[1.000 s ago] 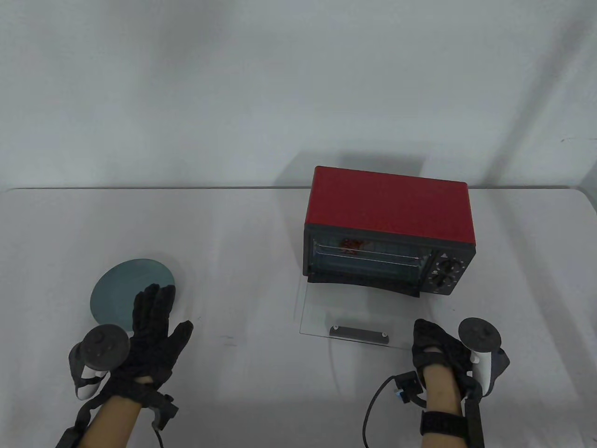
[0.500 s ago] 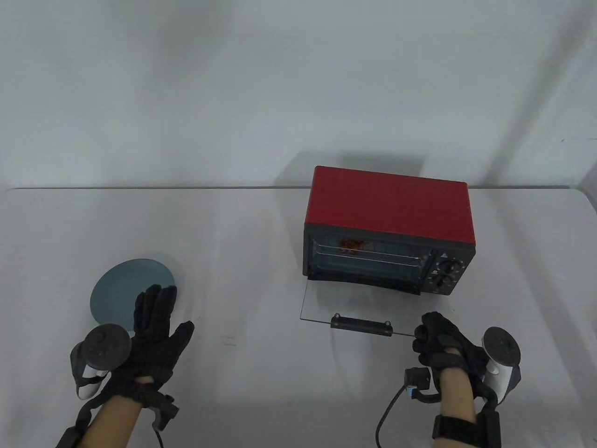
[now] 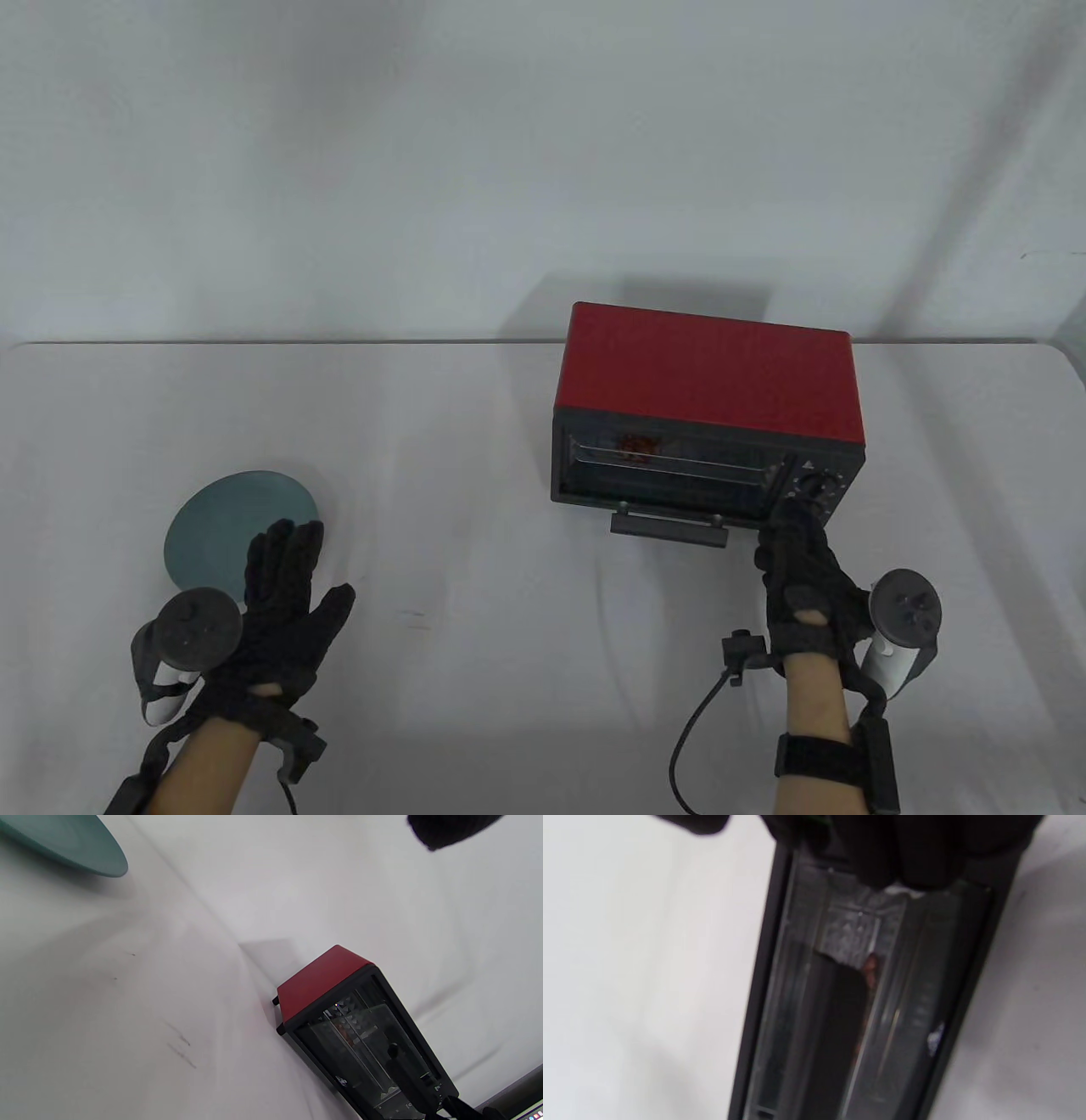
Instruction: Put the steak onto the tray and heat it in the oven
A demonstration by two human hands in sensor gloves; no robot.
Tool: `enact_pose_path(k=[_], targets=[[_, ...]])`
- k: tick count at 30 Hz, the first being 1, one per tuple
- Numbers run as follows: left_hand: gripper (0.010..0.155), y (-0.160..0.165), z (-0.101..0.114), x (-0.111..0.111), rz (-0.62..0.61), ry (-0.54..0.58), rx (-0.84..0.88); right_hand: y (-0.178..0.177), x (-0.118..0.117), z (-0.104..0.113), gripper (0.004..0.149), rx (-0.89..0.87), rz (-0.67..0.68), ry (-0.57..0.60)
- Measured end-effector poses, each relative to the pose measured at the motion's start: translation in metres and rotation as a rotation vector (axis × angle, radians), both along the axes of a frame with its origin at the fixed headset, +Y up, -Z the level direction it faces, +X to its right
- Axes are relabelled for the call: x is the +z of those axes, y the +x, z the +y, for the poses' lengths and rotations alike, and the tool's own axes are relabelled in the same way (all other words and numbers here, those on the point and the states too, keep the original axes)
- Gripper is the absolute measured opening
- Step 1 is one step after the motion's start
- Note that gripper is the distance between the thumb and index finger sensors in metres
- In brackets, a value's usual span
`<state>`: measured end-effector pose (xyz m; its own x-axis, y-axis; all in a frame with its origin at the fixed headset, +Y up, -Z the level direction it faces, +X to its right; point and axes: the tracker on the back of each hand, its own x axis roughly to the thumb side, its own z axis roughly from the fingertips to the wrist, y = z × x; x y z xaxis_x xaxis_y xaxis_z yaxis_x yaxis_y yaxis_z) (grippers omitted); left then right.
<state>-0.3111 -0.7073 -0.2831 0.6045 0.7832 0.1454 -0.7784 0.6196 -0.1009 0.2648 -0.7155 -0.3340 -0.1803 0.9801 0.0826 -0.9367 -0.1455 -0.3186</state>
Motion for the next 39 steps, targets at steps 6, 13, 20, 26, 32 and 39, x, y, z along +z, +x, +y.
enact_pose_path(k=[6,13,20,26,32,39], targets=[[0.084,0.003,-0.002,-0.001,-0.007,-0.011,-0.017,-0.008,-0.011,0.001,0.071,0.029,0.020,0.023],[0.084,0.006,-0.002,-0.002,-0.026,-0.008,-0.018,-0.015,-0.018,0.004,0.071,0.055,0.041,0.068],[0.084,0.004,-0.002,-0.001,-0.024,-0.007,-0.002,-0.016,-0.004,0.049,0.068,0.069,0.025,0.219],[0.084,0.002,-0.001,-0.001,-0.017,-0.009,0.005,-0.001,-0.007,0.104,0.065,0.299,-0.217,0.231],[0.084,0.002,-0.002,-0.001,-0.029,-0.014,0.017,0.021,-0.018,0.052,0.059,0.434,-0.436,-0.026],[0.084,0.004,-0.005,-0.003,-0.043,-0.043,0.007,0.027,-0.031,0.013,0.038,0.542,-0.427,-0.258]])
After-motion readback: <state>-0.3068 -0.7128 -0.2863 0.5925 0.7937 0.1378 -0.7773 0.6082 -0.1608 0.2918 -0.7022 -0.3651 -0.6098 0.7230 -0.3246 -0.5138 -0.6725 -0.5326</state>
